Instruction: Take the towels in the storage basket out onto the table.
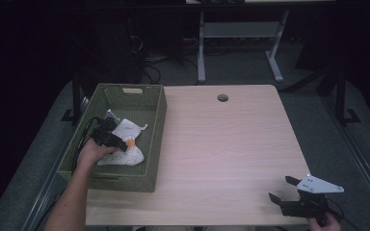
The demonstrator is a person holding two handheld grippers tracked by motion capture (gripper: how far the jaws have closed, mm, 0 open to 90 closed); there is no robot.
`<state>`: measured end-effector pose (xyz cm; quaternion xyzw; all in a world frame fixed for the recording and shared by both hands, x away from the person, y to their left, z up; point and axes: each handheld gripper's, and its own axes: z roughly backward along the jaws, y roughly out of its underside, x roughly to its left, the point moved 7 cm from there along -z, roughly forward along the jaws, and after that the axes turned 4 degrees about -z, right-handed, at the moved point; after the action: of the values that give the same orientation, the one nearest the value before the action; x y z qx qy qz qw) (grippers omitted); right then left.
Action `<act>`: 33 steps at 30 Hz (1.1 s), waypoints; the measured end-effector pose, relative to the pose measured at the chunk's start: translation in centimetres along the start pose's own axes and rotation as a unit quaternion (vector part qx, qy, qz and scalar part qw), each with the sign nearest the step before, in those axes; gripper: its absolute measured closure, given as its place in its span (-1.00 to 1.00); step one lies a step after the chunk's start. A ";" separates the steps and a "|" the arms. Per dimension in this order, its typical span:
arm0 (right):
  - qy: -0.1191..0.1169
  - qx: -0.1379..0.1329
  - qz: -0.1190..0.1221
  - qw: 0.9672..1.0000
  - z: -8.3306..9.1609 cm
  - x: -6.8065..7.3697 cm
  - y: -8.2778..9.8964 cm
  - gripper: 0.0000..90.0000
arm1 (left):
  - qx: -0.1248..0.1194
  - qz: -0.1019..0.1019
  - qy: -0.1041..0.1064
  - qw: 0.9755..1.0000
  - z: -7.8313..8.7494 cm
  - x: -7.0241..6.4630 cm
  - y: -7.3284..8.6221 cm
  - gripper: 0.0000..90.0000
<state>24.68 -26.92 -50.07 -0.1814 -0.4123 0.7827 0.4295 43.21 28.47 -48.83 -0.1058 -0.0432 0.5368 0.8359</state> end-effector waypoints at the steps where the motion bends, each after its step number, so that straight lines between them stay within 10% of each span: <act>1: 0.000 0.000 0.000 1.000 0.0 0.0 0.0 -0.69 | 0.000 0.000 0.000 1.000 0.0 0.0 0.0 -0.42; 17: 0.000 -0.004 0.004 1.000 0.1 0.1 -0.1 -0.69 | 0.029 -0.015 -0.053 0.998 -0.8 -0.4 0.0 -0.19; 33: -0.001 -0.007 0.009 1.000 0.2 0.4 -0.2 -0.69 | 0.023 -0.030 -0.070 0.997 -0.4 -0.6 -0.2 0.62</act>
<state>24.47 -26.65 -49.76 -0.1873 -0.4162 0.7838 0.4212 43.16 27.80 -49.18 -0.0474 -0.0926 0.5181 0.8490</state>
